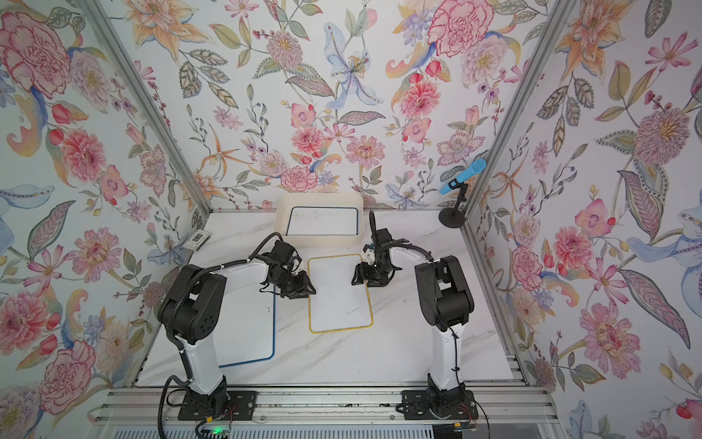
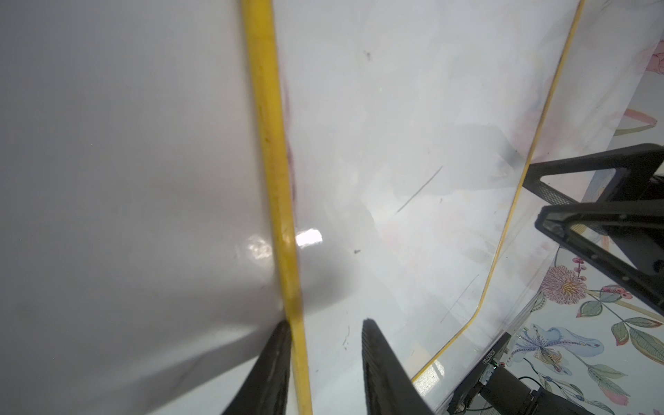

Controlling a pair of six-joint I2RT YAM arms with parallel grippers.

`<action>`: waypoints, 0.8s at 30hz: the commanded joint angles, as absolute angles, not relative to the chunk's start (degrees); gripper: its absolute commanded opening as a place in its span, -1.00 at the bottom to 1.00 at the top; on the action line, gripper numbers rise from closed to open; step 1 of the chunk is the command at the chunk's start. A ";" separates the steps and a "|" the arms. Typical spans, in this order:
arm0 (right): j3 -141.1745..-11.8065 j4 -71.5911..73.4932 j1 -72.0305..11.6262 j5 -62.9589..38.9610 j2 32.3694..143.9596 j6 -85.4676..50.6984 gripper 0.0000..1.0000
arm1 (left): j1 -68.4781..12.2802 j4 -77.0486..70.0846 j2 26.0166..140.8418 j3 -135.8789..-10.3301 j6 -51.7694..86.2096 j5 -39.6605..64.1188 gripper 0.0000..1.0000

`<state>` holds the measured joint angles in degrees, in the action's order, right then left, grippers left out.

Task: Put the whiteboard into the storage box
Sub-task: Pick up the whiteboard at the center of the board.

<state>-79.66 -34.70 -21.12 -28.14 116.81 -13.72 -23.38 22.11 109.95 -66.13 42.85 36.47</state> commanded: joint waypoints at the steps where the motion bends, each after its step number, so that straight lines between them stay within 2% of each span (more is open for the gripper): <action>1: -75.30 -33.62 -23.91 -32.61 123.48 -13.40 0.35 | -27.47 8.36 108.86 -66.23 43.19 49.99 -0.30; 8: -75.10 -33.23 -23.78 -33.07 123.07 -13.64 0.35 | -28.10 10.06 108.10 -68.57 42.48 48.82 -0.28; 16: -74.64 -32.32 -24.00 -34.67 123.44 -13.95 0.34 | -28.73 1.40 106.74 -67.51 46.92 53.23 -0.27; 24: -74.66 -31.99 -23.92 -35.11 123.82 -14.07 0.34 | -28.93 1.83 106.32 -67.33 45.90 53.75 -0.27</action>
